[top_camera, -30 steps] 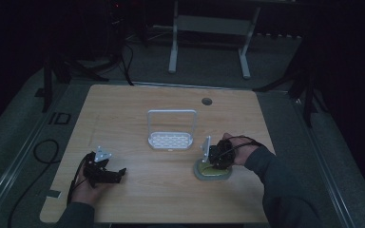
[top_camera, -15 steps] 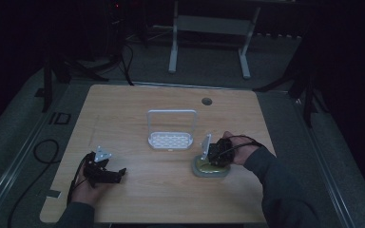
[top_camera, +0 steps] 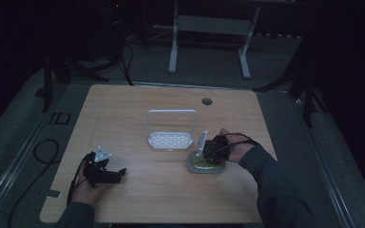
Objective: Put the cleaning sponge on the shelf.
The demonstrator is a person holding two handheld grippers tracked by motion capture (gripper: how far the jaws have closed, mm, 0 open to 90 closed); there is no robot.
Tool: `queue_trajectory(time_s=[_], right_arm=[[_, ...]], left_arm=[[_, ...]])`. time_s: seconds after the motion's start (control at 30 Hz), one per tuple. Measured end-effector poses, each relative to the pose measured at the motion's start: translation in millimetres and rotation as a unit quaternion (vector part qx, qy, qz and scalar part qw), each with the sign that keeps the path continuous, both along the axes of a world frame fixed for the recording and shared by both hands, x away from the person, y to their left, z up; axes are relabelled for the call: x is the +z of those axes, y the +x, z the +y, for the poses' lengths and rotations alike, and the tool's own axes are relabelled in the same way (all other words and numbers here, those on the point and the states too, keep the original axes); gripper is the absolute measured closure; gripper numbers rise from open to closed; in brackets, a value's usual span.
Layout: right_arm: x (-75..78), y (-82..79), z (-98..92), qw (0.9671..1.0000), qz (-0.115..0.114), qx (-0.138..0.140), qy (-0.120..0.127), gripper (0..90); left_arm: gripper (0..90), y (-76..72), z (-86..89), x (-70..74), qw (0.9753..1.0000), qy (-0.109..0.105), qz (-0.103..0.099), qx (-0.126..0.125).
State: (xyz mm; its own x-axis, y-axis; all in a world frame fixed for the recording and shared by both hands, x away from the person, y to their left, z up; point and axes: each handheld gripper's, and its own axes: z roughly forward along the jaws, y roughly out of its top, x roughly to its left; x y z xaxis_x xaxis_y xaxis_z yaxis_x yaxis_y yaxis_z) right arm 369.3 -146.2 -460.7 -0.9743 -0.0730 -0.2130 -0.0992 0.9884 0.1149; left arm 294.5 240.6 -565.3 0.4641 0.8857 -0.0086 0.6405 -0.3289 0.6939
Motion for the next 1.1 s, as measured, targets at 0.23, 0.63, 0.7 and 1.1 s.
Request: queue_trajectory(time_s=[0.23,0.63,0.7,1.1], right_arm=[[4.8,1.5,8.7,1.0,-0.005,-0.001,0.0,71.7],[5.2,6.2,26.1,0.9999,-0.009,0.003,0.01,71.7],[5.6,7.3,28.7,0.9999,-0.009,0.003,0.012,71.7],[7.9,11.6,39.4,0.9998,-0.014,0.003,0.016,71.8]], left_arm=[[2.2,0.0,0.0,0.0,1.0,0.0,0.0,0.0],[2.3,0.0,0.1,0.0,1.0,0.0,0.0,0.0],[2.2,0.1,0.1,0.0,1.0,0.001,0.0,-0.001],[2.2,0.1,0.1,0.0,1.0,0.001,0.0,0.0]])
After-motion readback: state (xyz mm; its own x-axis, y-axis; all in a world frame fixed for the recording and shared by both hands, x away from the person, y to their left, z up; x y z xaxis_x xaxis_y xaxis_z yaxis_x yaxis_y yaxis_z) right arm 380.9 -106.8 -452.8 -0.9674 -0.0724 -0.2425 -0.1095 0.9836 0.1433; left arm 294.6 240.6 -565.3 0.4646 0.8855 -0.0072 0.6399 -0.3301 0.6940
